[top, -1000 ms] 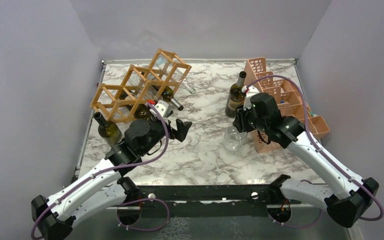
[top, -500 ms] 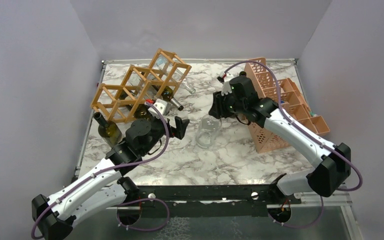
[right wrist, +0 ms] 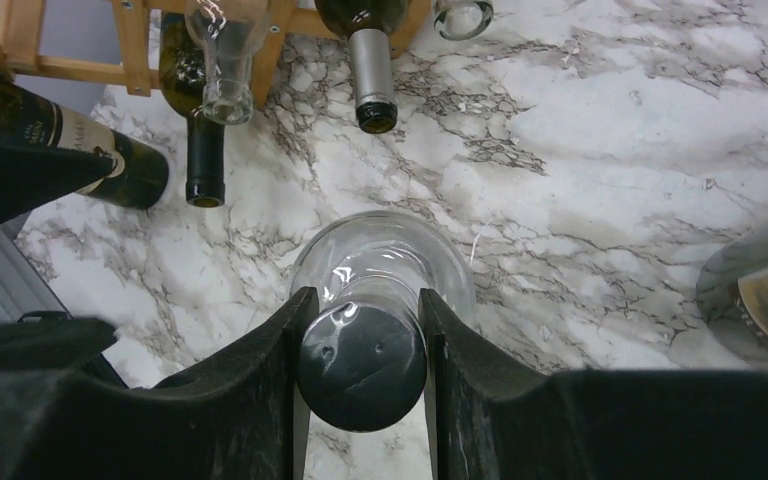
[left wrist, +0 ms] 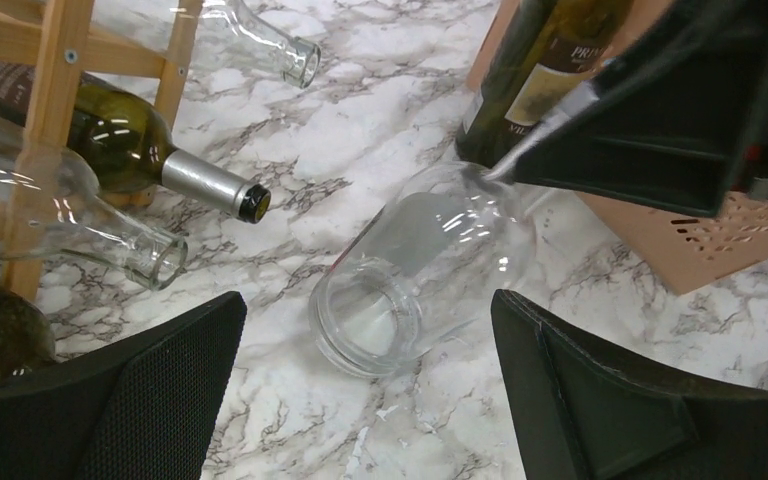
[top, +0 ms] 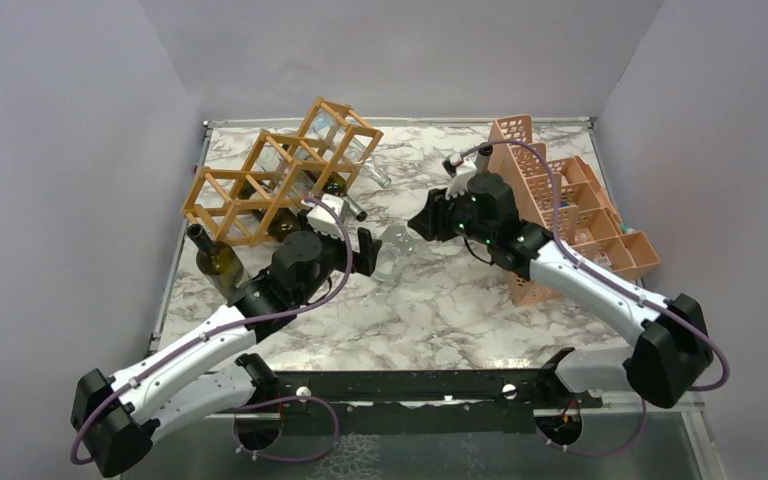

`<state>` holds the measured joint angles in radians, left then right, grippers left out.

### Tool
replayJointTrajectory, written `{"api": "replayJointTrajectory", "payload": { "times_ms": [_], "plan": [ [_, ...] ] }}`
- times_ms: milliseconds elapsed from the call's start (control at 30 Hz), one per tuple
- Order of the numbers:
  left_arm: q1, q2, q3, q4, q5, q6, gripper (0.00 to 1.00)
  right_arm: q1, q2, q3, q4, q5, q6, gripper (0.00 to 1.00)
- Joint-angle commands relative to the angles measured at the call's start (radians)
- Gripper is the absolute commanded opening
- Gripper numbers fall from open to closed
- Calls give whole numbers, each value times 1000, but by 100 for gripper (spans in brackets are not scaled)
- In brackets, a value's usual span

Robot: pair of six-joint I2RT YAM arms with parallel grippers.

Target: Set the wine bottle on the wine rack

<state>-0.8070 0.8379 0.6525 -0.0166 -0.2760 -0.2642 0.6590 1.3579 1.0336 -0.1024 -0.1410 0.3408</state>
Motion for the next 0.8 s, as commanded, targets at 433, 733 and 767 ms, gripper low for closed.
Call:
{"api": "replayJointTrajectory", "payload": {
  "times_ms": [433, 733, 767],
  "plan": [
    [78, 240, 60, 69, 170, -90, 99, 8, -394, -389, -93, -99, 92, 1],
    [107, 314, 69, 105, 225, -133, 99, 9, -352, -381, -202, -132, 62, 1],
    [109, 319, 71, 105, 227, -133, 99, 10, -344, -376, -197, -140, 56, 1]
  ]
}}
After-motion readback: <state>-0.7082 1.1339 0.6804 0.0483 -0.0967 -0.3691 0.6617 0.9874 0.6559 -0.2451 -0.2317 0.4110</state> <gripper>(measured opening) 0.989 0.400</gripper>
